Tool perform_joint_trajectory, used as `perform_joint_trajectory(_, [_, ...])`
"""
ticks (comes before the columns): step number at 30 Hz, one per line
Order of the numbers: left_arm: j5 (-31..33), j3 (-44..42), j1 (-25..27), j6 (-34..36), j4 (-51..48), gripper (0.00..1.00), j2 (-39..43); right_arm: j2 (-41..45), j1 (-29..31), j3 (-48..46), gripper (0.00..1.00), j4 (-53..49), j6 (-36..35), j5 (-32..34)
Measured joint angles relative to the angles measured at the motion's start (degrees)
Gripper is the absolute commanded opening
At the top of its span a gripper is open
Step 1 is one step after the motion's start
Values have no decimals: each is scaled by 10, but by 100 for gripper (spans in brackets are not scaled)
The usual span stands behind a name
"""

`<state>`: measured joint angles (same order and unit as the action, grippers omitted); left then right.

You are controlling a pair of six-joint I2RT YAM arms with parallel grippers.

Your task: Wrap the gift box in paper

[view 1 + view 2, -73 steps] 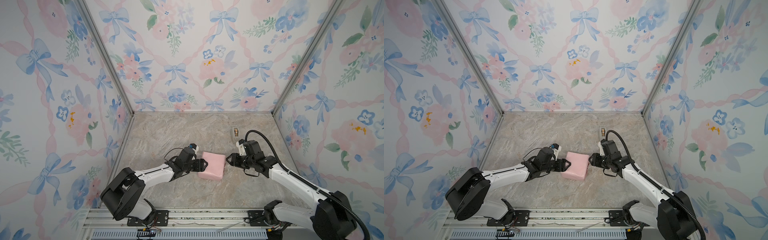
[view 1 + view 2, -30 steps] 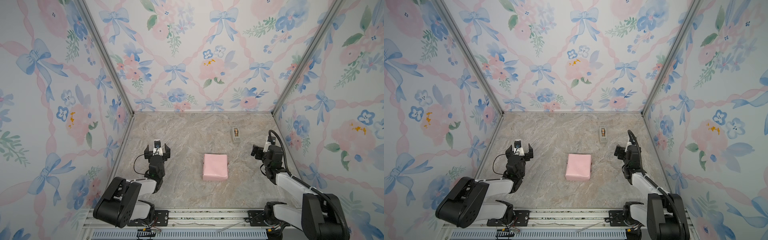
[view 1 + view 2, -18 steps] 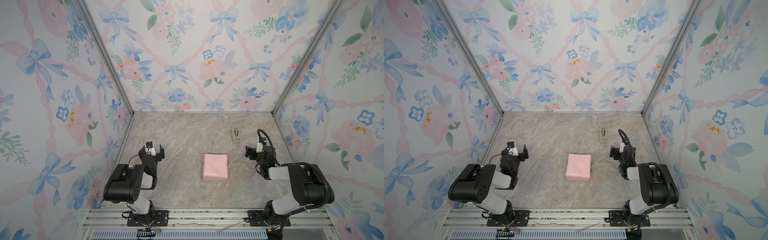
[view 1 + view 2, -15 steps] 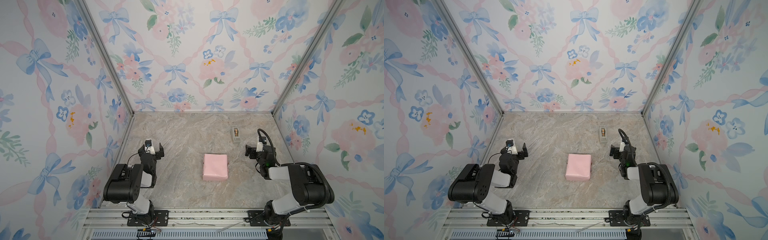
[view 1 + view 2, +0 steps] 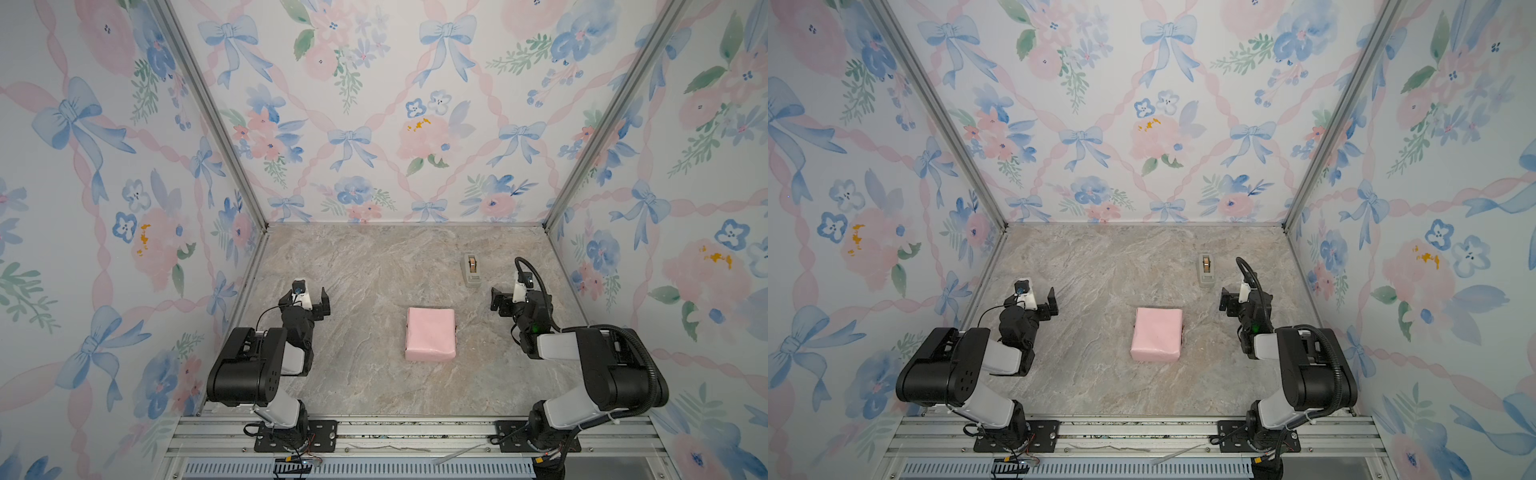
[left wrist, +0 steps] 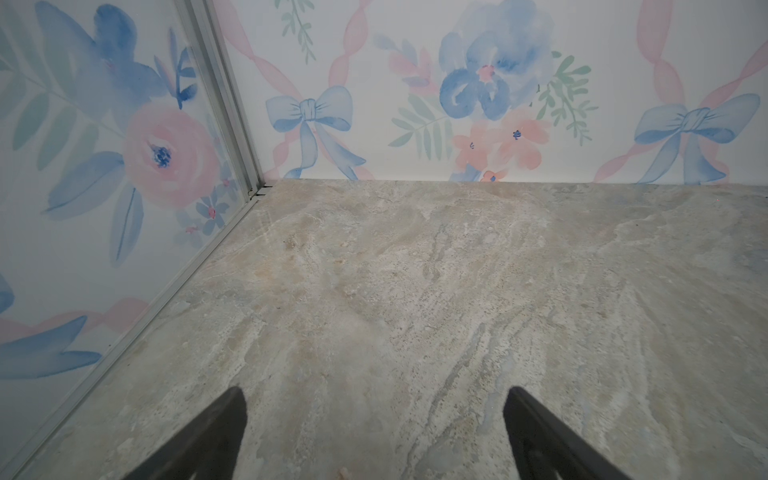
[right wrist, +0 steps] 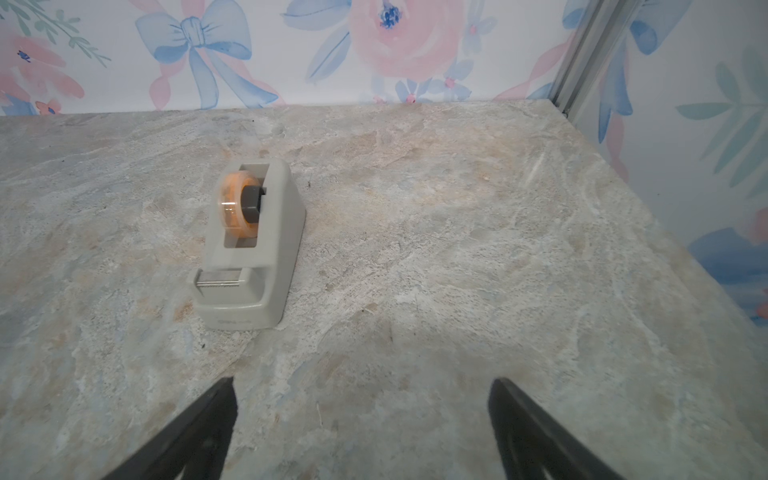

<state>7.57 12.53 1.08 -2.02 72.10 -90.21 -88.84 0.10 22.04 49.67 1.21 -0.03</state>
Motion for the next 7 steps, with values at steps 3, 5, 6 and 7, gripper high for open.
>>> perform_joint_trajectory(3, [-6, 0, 0, 0, -1, 98, 0, 0, 0, 0, 96, 0, 0, 0])
perform_joint_trajectory(5, [-11, 1, 0, 0, -4, 98, 0, 0, 0, 0, 96, 1, 0, 0])
perform_joint_trajectory(6, [-12, 1, 0, 0, -5, 98, 0, 0, 0, 0, 96, 1, 0, 0])
perform_joint_trajectory(7, [-13, 1, 0, 0, -5, 98, 0, 0, 0, 0, 96, 1, 0, 0])
